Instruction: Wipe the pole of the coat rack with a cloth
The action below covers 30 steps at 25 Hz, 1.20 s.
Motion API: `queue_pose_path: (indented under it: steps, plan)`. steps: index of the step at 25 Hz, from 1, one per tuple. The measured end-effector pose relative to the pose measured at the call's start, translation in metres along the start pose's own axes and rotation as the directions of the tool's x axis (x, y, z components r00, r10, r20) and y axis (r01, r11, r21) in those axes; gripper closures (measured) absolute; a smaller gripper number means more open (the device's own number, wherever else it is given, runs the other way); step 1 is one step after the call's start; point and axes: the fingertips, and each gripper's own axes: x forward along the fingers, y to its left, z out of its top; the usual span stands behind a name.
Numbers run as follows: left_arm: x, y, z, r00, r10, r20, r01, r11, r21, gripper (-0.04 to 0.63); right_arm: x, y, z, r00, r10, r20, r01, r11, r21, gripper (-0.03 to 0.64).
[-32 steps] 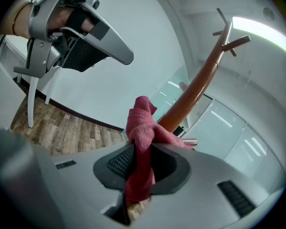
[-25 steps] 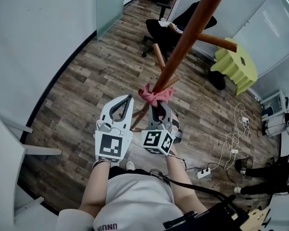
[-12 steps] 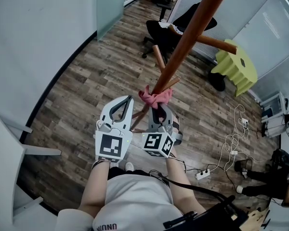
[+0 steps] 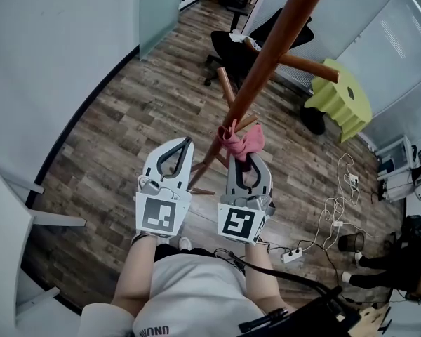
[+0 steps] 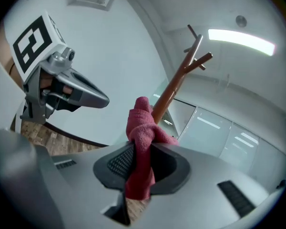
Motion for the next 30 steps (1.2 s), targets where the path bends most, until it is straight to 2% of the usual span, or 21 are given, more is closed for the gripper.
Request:
queue_pose_path:
  steps: [3, 7, 30]
  plan:
    - [0.000, 0.002, 0.001, 1.000, -0.001, 0.012, 0.001, 1.000, 0.005, 0.583, -0.003, -0.011, 0.017, 0.998, -0.033, 0.057, 0.034, 0.999, -0.017, 0.534]
    - [0.001, 0.000, 0.005, 1.000, -0.008, 0.017, 0.008, 1.000, 0.020, 0.583, -0.008, -0.020, 0.027, 0.995, -0.049, 0.085, 0.050, 0.999, -0.019, 0.534]
    - [0.002, 0.000, 0.008, 1.000, -0.010, 0.013, 0.010, 1.000, 0.028, 0.583, -0.009, -0.024, 0.027, 0.994, -0.073, 0.075, 0.075, 0.997, -0.024, 0.535]
